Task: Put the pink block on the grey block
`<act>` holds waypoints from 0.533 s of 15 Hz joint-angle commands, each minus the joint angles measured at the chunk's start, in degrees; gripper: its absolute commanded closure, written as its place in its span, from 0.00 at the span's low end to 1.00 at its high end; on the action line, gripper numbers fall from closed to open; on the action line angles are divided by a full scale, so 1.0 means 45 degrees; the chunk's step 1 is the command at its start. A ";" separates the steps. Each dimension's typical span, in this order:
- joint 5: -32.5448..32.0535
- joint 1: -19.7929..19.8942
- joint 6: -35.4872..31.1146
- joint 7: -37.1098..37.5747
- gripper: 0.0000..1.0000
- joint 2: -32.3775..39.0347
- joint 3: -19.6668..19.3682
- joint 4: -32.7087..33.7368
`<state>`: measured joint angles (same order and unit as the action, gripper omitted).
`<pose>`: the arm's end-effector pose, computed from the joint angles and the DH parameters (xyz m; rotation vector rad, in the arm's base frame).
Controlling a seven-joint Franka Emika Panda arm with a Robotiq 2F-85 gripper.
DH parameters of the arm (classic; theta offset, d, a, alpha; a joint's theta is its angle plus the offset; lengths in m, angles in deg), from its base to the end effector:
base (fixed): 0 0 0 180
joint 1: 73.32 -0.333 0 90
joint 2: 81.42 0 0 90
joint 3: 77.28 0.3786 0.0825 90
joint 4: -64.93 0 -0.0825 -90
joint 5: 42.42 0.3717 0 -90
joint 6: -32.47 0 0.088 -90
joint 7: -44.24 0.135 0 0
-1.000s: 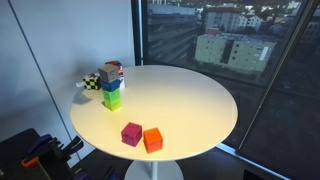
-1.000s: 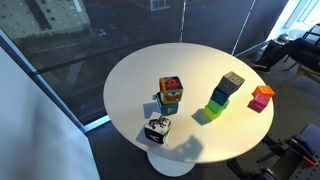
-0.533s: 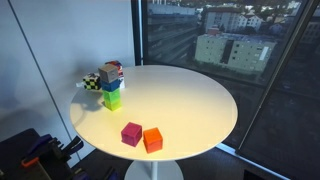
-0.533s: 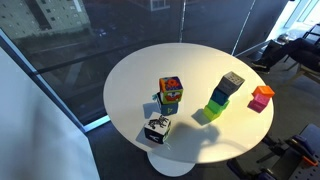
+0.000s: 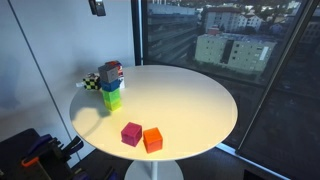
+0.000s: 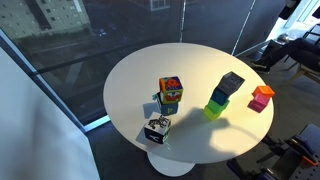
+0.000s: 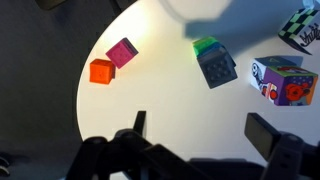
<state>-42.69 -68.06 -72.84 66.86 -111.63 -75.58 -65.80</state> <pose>0.3598 -0.0205 0.5877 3.0509 -0.7132 0.1340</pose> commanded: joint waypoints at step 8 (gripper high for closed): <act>0.0539 -0.0236 -0.0036 -0.4145 0.00 0.0893 -0.1201 -0.0014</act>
<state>-41.79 -68.22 -72.92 53.30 -108.26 -79.11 -66.17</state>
